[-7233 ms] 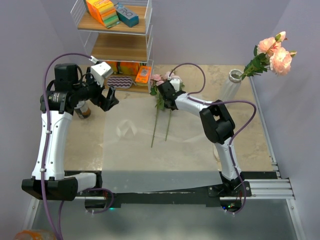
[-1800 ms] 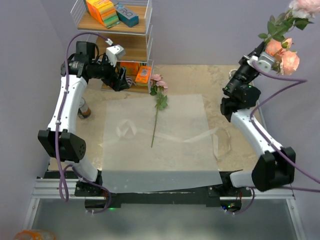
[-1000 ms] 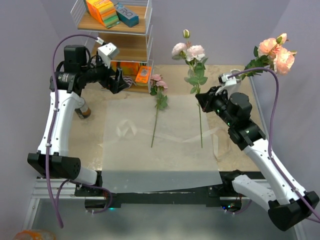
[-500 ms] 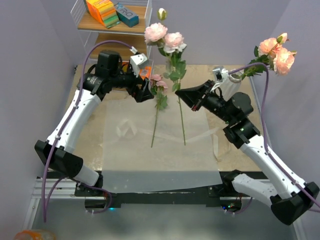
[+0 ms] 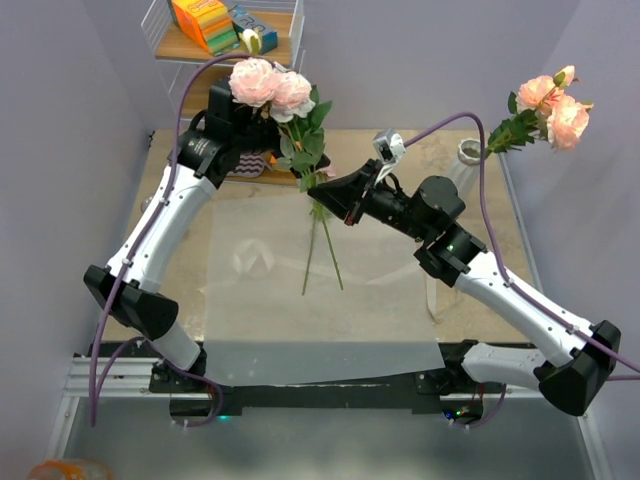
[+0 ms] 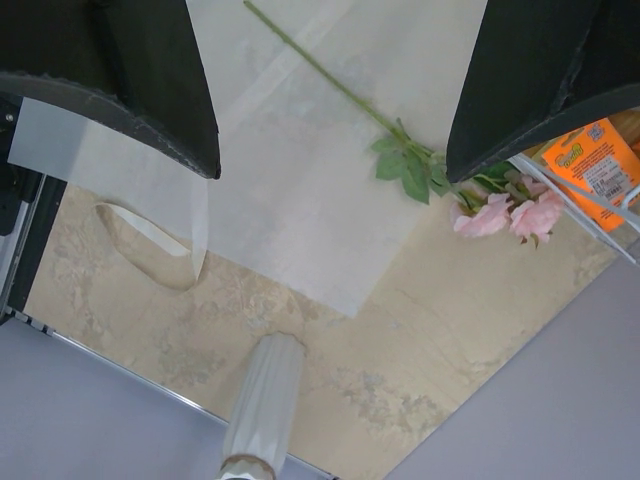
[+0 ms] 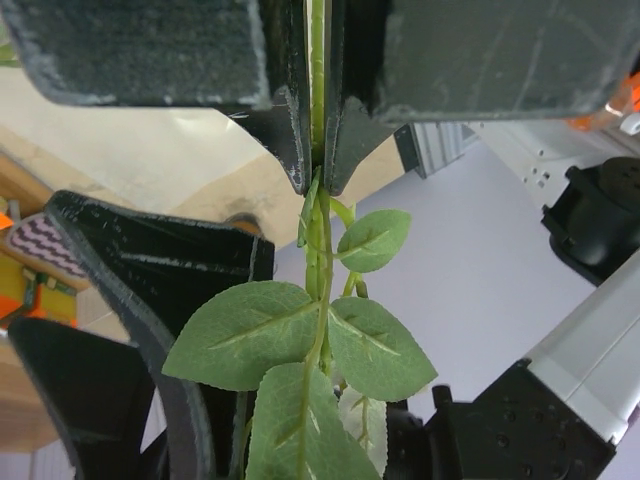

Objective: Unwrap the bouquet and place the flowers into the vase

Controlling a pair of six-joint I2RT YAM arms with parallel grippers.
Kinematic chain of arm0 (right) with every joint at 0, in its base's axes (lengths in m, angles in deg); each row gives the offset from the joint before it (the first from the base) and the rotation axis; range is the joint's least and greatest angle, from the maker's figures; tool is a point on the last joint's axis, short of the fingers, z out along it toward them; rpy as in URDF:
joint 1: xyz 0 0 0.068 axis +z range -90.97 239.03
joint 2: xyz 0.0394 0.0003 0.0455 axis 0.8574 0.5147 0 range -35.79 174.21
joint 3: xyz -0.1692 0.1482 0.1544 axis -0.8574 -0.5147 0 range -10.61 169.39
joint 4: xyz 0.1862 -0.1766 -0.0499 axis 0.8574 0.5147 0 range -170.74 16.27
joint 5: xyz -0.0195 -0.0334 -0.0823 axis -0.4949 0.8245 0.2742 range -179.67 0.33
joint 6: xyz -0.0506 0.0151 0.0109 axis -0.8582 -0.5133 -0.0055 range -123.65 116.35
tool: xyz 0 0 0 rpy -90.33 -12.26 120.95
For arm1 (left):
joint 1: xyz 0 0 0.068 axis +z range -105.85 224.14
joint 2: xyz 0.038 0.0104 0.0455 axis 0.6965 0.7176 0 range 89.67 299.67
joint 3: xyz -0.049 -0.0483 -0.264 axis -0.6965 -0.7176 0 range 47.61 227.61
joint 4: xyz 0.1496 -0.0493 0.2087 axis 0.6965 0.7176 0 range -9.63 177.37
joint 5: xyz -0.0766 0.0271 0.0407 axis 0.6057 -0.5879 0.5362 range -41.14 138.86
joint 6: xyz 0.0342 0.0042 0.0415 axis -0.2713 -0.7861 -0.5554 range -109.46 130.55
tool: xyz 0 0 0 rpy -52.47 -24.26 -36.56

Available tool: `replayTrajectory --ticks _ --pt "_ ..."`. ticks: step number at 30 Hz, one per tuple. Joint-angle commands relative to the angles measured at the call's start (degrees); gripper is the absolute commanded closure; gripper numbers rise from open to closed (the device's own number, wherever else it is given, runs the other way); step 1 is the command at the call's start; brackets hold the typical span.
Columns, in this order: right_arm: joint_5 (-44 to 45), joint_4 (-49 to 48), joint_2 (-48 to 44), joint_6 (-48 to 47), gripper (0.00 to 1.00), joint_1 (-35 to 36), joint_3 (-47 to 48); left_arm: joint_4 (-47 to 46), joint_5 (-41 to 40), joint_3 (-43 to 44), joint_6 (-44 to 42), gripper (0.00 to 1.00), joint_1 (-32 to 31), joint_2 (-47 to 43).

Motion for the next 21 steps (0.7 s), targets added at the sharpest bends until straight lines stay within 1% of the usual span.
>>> replayTrajectory --ticks 1,3,5,6,8,12,15,20,21 --pt "6.2 -1.2 -0.2 -3.0 0.97 0.1 3.3 -1.1 0.4 -0.9 0.3 0.01 -1.1 -3.3" --pt "8.5 -1.7 0.0 -3.9 0.97 0.1 3.5 -0.9 -2.2 -1.0 0.2 0.01 -1.2 -3.7" --pt "10.6 -2.0 -0.5 -4.7 0.99 0.1 3.2 -0.8 -5.5 -0.2 0.2 0.01 -1.2 -4.0" --pt "12.0 -2.7 -1.0 -4.9 1.00 0.1 2.7 -0.6 -9.5 0.1 0.2 0.01 -1.2 -4.0" --pt "14.8 -3.9 -1.8 -5.7 1.00 0.1 1.2 0.3 -10.9 1.1 -0.2 0.01 -1.2 -3.8" --pt "15.3 -4.2 -0.9 -5.5 1.00 0.1 1.6 1.7 -5.6 2.2 0.2 0.01 -1.2 -3.1" --pt "16.8 -6.3 -1.7 -5.2 1.00 0.1 0.4 1.3 -5.2 2.3 0.5 0.01 -1.2 -3.4" --pt "16.1 -5.4 -0.9 -4.7 1.00 0.1 0.4 -0.1 -2.7 2.3 2.6 0.01 -1.1 -4.5" --pt "17.4 -7.4 -1.3 -4.5 1.00 0.1 -0.3 -0.1 -2.6 2.2 2.8 0.01 -1.2 -4.5"
